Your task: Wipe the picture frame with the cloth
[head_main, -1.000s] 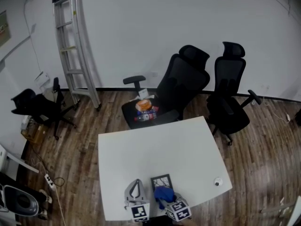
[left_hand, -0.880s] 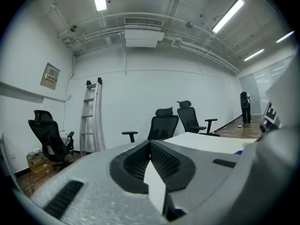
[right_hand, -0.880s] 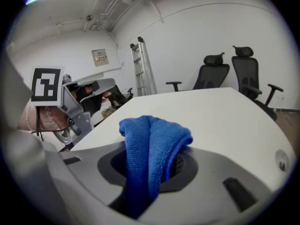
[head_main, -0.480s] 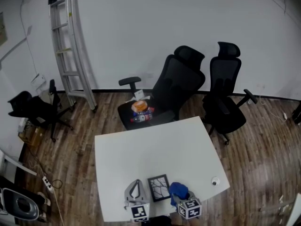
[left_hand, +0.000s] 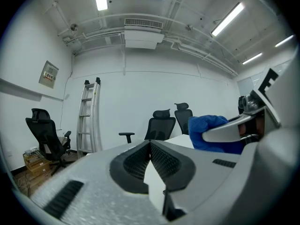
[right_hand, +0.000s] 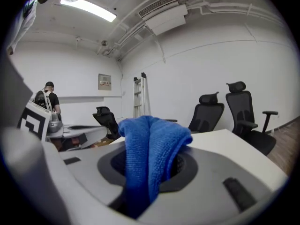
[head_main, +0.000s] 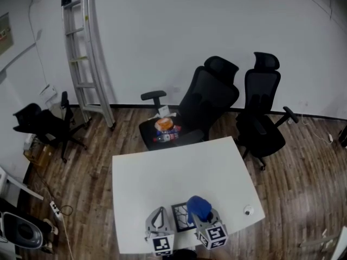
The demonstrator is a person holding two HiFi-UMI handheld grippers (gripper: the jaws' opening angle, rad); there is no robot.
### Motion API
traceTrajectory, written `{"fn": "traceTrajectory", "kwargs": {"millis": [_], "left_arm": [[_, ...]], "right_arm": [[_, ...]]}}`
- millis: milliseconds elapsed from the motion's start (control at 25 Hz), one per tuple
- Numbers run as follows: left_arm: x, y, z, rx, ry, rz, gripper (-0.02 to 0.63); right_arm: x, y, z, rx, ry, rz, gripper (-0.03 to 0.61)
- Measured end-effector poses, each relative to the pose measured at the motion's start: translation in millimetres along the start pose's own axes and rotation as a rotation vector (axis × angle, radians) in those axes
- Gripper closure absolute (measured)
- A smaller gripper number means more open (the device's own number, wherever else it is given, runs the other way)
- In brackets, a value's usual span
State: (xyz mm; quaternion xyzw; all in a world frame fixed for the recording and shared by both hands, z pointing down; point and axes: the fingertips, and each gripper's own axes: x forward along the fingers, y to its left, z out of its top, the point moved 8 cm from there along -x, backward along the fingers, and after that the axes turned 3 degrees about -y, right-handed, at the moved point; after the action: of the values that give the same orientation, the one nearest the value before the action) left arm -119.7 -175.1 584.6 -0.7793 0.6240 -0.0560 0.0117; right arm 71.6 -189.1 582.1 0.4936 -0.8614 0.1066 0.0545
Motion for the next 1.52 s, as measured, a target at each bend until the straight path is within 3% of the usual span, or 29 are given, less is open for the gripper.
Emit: {"fn": "traceTrajectory", "kwargs": {"millis": [440, 600, 1520], "left_arm": [[-4.4, 2.2, 5.1, -0.001, 0.015, 0.028, 0.611], [-3.1, 1.6, 5.1, -0.036, -0.022, 0.042, 0.611], [1.9, -4.1, 4.2, 0.001, 0.023, 0.026, 0.611]], "right_arm": [[10.8, 5.3, 4.4, -0.019, -0.003, 0.034, 0.450], [11.8, 5.0, 4.3, -0.020, 0.001, 0.039, 0.449], [10.9, -0.6, -1.4, -0.006, 0.026, 0.041, 0.449]]}}
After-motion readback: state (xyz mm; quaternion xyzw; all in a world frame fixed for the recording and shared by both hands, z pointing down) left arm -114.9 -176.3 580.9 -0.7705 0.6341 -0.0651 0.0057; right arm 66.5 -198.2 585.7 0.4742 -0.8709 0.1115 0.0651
